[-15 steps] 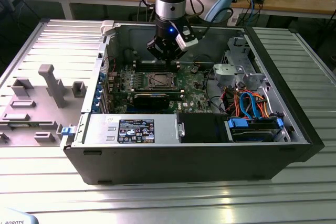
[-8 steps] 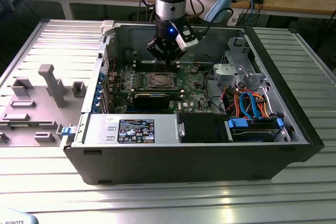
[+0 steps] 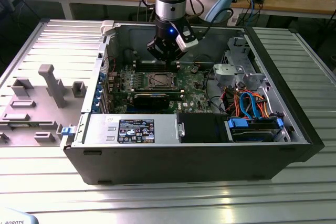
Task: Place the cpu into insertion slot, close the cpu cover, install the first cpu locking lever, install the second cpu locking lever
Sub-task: 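Install the second cpu locking lever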
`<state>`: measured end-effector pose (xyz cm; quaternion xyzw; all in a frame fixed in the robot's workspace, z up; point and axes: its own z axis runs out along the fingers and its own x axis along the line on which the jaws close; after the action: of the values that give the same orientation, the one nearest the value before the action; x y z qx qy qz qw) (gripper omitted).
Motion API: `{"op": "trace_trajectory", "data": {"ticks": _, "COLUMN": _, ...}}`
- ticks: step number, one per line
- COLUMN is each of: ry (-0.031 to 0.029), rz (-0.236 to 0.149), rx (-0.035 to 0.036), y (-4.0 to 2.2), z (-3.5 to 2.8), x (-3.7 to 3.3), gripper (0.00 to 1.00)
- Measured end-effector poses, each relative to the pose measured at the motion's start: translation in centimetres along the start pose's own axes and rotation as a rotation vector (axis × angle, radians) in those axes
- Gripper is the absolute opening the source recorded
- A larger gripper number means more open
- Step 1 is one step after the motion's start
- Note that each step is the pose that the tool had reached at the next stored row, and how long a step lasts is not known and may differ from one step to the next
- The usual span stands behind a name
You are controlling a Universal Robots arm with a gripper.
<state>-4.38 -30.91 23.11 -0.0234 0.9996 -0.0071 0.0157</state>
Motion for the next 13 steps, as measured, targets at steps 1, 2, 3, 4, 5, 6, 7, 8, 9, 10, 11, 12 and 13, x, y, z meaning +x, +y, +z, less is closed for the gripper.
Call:
{"op": "trace_trajectory", "data": {"ticks": 1, "ry": 0.0000, "rz": 0.000, "rx": -0.0001, "y": -0.01, "z": 0.00, "x": 0.00, "gripper": 0.11}}
{"op": "trace_trajectory", "data": {"ticks": 2, "ry": 0.0000, "rz": 0.000, "rx": 0.0000, "y": -0.03, "z": 0.00, "x": 0.00, "gripper": 0.11}}
{"op": "trace_trajectory", "data": {"ticks": 3, "ry": 0.0002, "rz": 0.000, "rx": 0.0001, "y": -0.07, "z": -0.01, "x": 0.00, "gripper": 0.11}}
{"op": "trace_trajectory", "data": {"ticks": 4, "ry": 0.0001, "rz": 0.000, "rx": 0.0001, "y": -0.13, "z": 0.00, "x": 0.00, "gripper": 0.11}}
{"op": "trace_trajectory", "data": {"ticks": 5, "ry": 0.0000, "rz": 0.000, "rx": 0.0000, "y": -0.16, "z": 0.00, "x": 0.01, "gripper": 0.11}}
{"op": "trace_trajectory", "data": {"ticks": 6, "ry": -0.0001, "rz": 0.000, "rx": -0.0001, "y": -0.17, "z": 0.01, "x": 0.01, "gripper": 0.11}}
{"op": "trace_trajectory", "data": {"ticks": 7, "ry": -0.0001, "rz": 0.000, "rx": -0.0001, "y": -0.18, "z": 0.01, "x": 0.01, "gripper": 0.11}}
{"op": "trace_trajectory", "data": {"ticks": 8, "ry": 0.0001, "rz": 0.000, "rx": 0.0001, "y": -0.19, "z": -0.02, "x": 0.01, "gripper": 0.11}}
{"op": "trace_trajectory", "data": {"ticks": 9, "ry": 0.0001, "rz": 0.000, "rx": 0.0001, "y": -0.19, "z": -0.09, "x": 0.01, "gripper": 0.11}}
{"op": "trace_trajectory", "data": {"ticks": 10, "ry": 0.0000, "rz": 0.000, "rx": 0.0000, "y": -0.19, "z": -0.19, "x": 0.00, "gripper": 0.11}}
{"op": "trace_trajectory", "data": {"ticks": 11, "ry": 0.0000, "rz": 0.000, "rx": 0.0003, "y": -0.19, "z": -0.28, "x": 0.00, "gripper": 0.11}}
{"op": "trace_trajectory", "data": {"ticks": 12, "ry": 0.0000, "rz": 0.000, "rx": 0.0003, "y": -0.19, "z": -0.33, "x": 0.00, "gripper": 0.11}}
{"op": "trace_trajectory", "data": {"ticks": 13, "ry": -0.0001, "rz": 0.000, "rx": 0.0006, "y": -0.19, "z": -0.33, "x": -0.01, "gripper": 0.11}}
